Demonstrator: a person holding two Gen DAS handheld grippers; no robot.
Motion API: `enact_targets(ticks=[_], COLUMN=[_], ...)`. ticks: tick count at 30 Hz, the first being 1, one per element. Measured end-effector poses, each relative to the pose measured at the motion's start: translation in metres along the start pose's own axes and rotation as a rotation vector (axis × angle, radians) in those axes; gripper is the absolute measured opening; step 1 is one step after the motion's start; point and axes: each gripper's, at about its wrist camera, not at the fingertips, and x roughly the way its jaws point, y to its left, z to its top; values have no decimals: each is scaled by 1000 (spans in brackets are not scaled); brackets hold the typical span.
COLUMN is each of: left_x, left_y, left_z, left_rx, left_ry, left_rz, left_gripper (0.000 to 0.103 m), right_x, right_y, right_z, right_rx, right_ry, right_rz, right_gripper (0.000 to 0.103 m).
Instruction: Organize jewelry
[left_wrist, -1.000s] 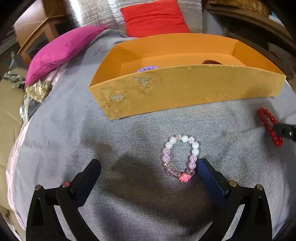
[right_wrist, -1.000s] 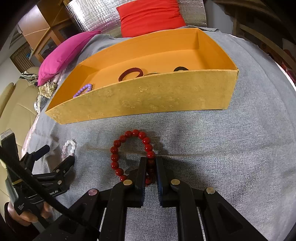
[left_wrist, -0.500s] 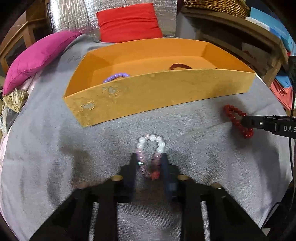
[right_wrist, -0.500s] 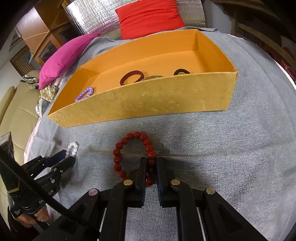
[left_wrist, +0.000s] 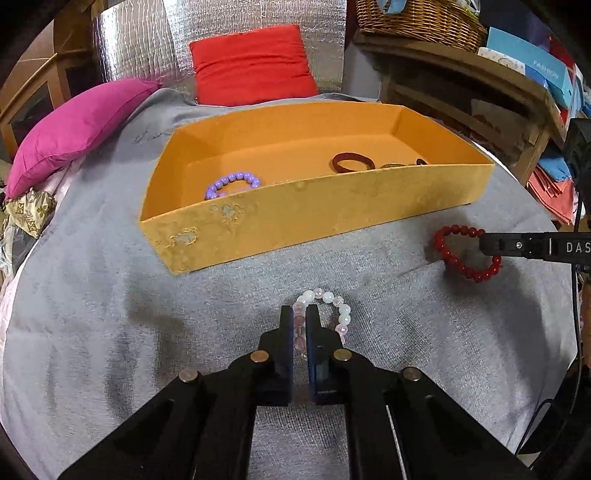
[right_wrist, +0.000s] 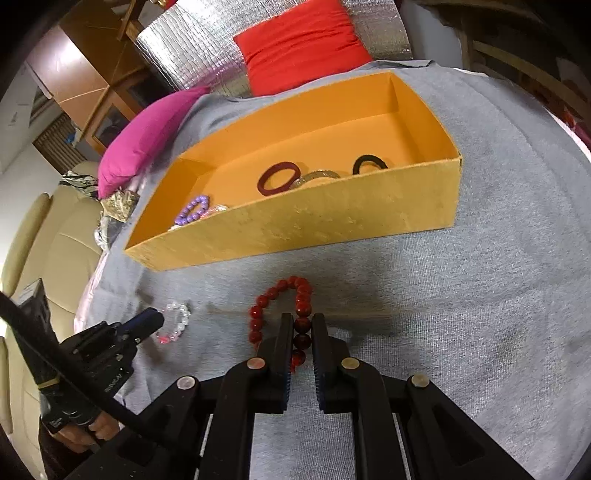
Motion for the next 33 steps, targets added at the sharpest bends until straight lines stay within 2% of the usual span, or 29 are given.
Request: enact_targets(ticks=[4, 9, 13, 16, 18, 23, 25, 27, 33], left_x=[10, 8, 14, 21, 22, 23, 21, 17, -4], left_y=[5, 8, 11, 12, 12, 13, 13, 10, 3], left_z=[0, -3, -6, -7, -7, -7, -6, -5, 0], left_rx=[-2, -3, -9, -9, -10, -18, -17, -10, 14], left_ry=[35, 30, 58, 86, 82, 70, 63, 46, -23], left_rz=[24, 18, 35, 44, 45, 22, 3, 2, -16], left_gripper=[7, 7, 7, 12, 16, 15, 8, 8, 8], right_x=[2, 6, 11, 16, 18, 21, 22, 23, 10], right_y=[-1, -8, -13, -12, -11, -7, -1, 5, 18], right_z=[0, 1, 0, -1, -2, -2, -3, -3, -2], right_rx=[-1, 7, 13, 4, 4, -15, -51, -70, -69], right_ry=[10, 18, 37, 48, 52, 57, 57, 59, 15], right_rz=[-13, -28, -47, -64, -65, -73, -76, -69, -26], right_gripper=[11, 11, 11, 11, 12, 14, 16, 11, 11])
